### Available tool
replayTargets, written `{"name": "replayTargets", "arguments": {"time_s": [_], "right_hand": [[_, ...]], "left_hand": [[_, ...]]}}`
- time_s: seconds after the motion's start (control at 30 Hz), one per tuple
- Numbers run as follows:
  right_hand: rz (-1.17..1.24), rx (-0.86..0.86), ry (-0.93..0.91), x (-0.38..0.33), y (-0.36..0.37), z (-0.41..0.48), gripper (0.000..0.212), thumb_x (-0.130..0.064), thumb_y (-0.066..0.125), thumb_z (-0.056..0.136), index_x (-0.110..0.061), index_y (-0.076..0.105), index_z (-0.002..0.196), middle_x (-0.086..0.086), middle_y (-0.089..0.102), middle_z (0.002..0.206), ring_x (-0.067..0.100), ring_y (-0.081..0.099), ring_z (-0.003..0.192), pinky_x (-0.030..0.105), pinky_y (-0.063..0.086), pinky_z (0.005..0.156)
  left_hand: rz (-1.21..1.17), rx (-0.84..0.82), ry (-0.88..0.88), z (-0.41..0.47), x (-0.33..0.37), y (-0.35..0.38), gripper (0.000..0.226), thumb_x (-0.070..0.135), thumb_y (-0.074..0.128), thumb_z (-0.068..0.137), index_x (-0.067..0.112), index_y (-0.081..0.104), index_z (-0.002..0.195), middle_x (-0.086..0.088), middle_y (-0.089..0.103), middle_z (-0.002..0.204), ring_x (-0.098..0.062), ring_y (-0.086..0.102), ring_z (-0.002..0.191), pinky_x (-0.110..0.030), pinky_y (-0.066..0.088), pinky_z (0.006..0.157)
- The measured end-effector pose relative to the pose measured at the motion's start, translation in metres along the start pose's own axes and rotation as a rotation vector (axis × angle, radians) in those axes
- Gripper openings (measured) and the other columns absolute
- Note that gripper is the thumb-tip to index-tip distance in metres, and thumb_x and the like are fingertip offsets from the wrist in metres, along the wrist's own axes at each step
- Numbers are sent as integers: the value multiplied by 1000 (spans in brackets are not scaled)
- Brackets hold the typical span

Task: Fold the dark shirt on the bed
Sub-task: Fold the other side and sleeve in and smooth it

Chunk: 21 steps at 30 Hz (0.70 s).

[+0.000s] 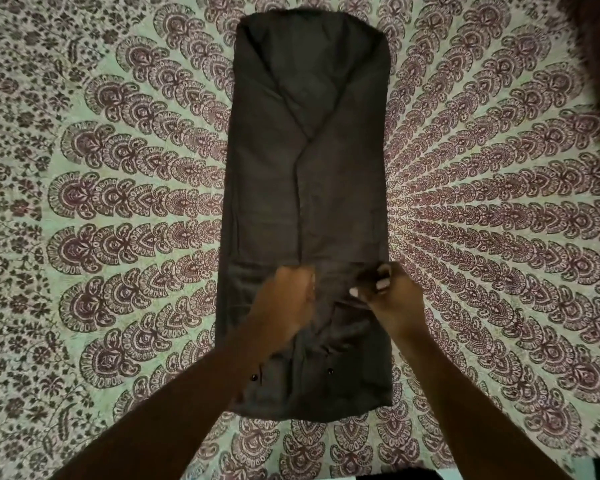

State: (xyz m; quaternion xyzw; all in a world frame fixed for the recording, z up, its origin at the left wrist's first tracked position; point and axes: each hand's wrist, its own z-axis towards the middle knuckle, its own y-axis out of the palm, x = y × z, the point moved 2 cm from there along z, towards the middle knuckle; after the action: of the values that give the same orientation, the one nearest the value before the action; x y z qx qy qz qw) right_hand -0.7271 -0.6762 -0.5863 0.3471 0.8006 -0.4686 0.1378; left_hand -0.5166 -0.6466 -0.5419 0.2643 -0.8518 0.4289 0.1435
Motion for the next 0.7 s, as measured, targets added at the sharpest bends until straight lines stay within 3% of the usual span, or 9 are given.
{"name": "replayTargets", "arguments": {"time_s": [0.1, 0.2, 0.33, 0.5, 0.7], "right_hand": [[22, 43, -61, -22, 0, 37, 59, -24, 94, 68, -17, 65, 119, 10, 69, 105, 24, 68, 89, 34, 57, 84], [54, 70, -140, -48, 1, 82, 66, -23, 91, 75, -13, 61, 132, 15, 65, 121, 30, 65, 108, 40, 54, 99], [96, 117, -198, -80, -4, 139, 58, -20, 87, 80, -10, 62, 132, 17, 66, 124, 33, 64, 116, 47, 51, 104], [28, 101, -245, -113, -25, 194, 52, -21, 85, 82, -9, 68, 129, 17, 67, 123, 31, 65, 114, 43, 52, 103], [-16, 72, -429, -149, -46, 251, 51, -19, 83, 84, -8, 66, 132, 14, 62, 129, 30, 64, 117, 39, 51, 106]], "left_hand": [[74, 204, 144, 53, 7, -30, 26, 19, 57, 96, 15, 63, 120, -9, 52, 136, -35, 53, 123, -48, 50, 98], [96, 353, 203, 111, 13, -51, 35, 18, 62, 94, 11, 61, 128, -13, 45, 145, -37, 46, 128, -50, 47, 104], [-9, 333, 114, 177, 17, -66, 40, 24, 63, 96, 14, 57, 135, -16, 49, 136, -38, 48, 128, -51, 47, 105], [474, 338, 265, 212, 19, -77, 57, 39, 62, 90, 23, 50, 144, -6, 27, 166, -31, 29, 151, -55, 34, 114], [492, 257, 312, 232, -7, -74, 63, 52, 44, 94, 27, 42, 152, -3, 21, 171, -28, 30, 153, -54, 31, 118]]}}
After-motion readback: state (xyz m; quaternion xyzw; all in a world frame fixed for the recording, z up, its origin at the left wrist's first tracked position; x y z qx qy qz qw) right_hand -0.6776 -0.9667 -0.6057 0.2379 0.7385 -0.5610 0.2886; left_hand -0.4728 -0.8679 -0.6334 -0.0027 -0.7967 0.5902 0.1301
